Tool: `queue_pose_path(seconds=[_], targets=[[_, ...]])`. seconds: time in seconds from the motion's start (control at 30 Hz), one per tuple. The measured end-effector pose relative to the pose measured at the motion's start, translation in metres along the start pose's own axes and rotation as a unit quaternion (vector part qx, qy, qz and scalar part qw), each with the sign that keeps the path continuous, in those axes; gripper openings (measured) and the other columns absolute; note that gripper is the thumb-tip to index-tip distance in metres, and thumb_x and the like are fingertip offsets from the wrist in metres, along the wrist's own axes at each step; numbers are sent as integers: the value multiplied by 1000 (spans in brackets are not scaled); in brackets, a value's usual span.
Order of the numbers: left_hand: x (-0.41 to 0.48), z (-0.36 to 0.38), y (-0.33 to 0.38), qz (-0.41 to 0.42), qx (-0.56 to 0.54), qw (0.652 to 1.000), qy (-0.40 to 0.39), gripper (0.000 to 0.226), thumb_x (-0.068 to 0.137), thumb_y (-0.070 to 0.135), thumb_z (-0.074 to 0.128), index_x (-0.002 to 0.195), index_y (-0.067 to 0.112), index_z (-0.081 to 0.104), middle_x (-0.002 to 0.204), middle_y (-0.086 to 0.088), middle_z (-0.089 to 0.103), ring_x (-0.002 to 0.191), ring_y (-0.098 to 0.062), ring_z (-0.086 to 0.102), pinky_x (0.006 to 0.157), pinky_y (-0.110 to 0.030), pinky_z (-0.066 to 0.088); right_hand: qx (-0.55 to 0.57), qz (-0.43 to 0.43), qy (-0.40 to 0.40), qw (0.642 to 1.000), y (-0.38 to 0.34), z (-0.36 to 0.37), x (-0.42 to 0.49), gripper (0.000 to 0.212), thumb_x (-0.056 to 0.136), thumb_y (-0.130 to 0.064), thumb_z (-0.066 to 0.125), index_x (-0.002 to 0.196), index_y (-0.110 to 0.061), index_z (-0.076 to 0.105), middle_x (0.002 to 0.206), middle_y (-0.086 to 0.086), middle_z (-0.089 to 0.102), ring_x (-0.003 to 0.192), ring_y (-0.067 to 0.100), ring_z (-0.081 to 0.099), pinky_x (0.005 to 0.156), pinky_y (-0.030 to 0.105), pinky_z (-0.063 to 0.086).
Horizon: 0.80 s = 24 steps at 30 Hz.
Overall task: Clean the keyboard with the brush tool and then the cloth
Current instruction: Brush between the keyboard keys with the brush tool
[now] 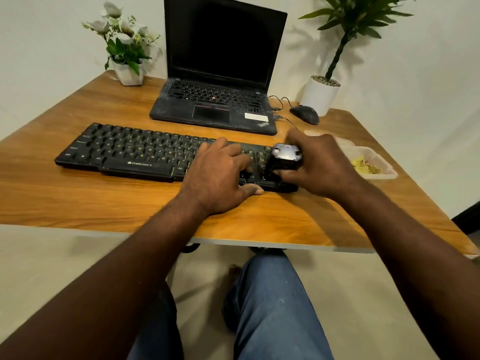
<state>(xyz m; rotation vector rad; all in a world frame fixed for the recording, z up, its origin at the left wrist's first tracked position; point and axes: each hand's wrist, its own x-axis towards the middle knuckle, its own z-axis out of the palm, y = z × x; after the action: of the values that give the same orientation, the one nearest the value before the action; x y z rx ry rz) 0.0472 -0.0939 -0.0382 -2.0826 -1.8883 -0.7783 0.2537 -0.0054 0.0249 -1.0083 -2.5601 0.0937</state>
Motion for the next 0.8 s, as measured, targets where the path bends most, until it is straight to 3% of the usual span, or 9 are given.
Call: queue_pose_path(seconds=[0.13,0.27,0.33,0.43,0.53,0.67,0.73,0.8], targets=[[1,0,0,1,-7,1000,-6,51,82,75,66,108,31,70,110,8,63,111,-17,48,95,-43,41,-22,58,16,998,31,-18,-20,45,74,-29,91,101,-30,55,87,-5,63,81,23,63,63,35,49],[0,1,0,2,-4,1000,-1,52,81,76,65,107,31,69,108,9,62,108,-16,48,93,-42,41,41,39,70,996,8,-7,-15,47,75,-30,91,107,-24,58,91,-9,64,82,14,64,63,29,55],[0,0,1,4,2,1000,4,52,81,75,66,105,28,69,102,11,58,104,-16,47,89,-40,38,58,0,52,997,-12,3,-8,46,76,-30,90,108,-24,58,93,-8,66,81,13,63,63,25,53],[-1,0,0,8,6,1000,12,51,80,74,68,101,27,70,95,14,48,100,-16,47,86,-40,38,23,-12,4,1000,-18,5,-5,44,77,-29,89,106,-27,55,92,-6,67,80,16,62,62,30,51],[-1,0,0,7,-2,1000,9,50,80,75,67,102,30,70,100,10,60,105,-17,50,90,-42,41,15,43,-14,999,12,-13,-16,47,75,-27,91,99,-34,51,87,-13,62,81,13,62,61,28,45],[0,1,0,0,-4,1000,-1,50,81,75,66,104,31,70,105,9,63,107,-16,50,94,-43,42,-17,102,-3,995,33,-30,-28,47,76,-29,91,102,-31,52,101,1,69,91,19,61,71,37,52],[0,1,1,1,-6,1000,-2,51,81,76,66,105,32,70,106,9,63,108,-16,50,94,-43,42,30,98,39,994,21,-23,-26,45,76,-29,90,104,-28,55,98,-3,68,92,17,64,74,40,58],[0,0,1,-1,-1,1000,0,52,80,76,65,106,31,70,107,8,64,108,-16,50,92,-42,42,81,66,46,993,-3,-10,-21,45,76,-30,90,106,-27,57,95,-8,67,88,13,65,71,32,58]])
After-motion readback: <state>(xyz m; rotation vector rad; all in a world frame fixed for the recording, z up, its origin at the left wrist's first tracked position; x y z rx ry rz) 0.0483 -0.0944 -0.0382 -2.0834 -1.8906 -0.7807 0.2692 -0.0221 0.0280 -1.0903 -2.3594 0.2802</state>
